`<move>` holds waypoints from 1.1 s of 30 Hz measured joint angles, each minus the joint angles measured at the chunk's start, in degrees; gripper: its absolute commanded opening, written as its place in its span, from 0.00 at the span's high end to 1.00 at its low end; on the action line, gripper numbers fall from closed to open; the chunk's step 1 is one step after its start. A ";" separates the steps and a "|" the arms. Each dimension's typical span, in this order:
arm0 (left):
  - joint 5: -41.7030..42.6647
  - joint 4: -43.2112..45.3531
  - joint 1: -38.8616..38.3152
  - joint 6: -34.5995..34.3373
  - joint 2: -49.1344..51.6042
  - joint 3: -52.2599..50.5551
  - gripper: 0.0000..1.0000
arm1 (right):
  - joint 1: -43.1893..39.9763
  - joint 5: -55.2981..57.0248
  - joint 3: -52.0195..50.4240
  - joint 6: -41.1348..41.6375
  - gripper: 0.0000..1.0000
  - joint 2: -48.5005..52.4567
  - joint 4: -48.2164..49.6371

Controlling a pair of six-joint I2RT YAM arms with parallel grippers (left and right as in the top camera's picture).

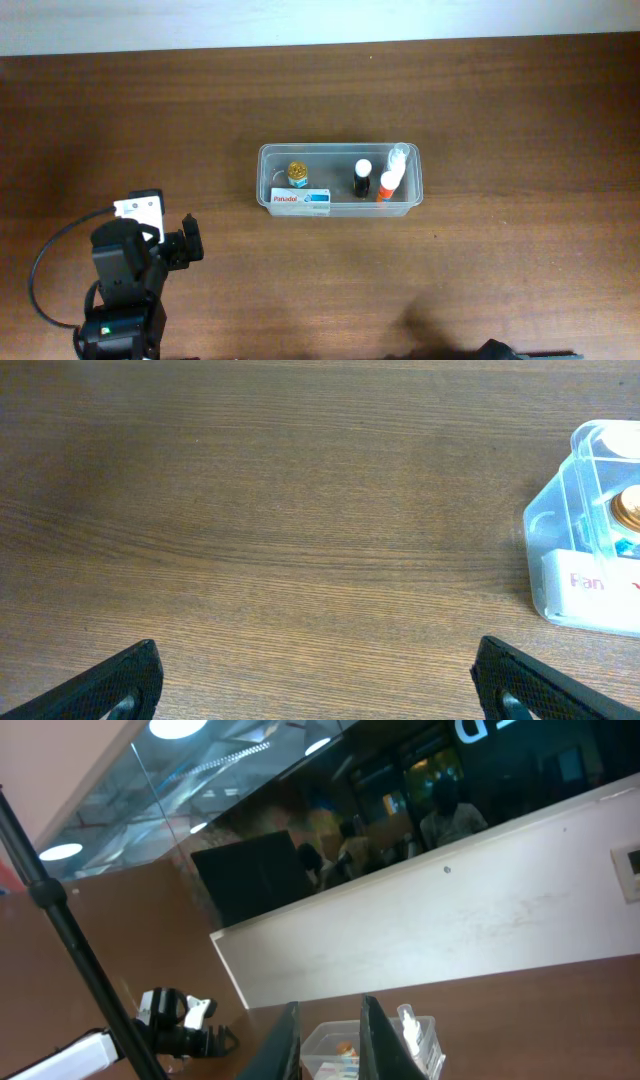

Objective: Pack container

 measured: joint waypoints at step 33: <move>0.00 -0.02 0.00 0.00 0.00 0.00 0.00 | 0.00 -8.59 -32.76 1.62 0.02 -2.23 24.98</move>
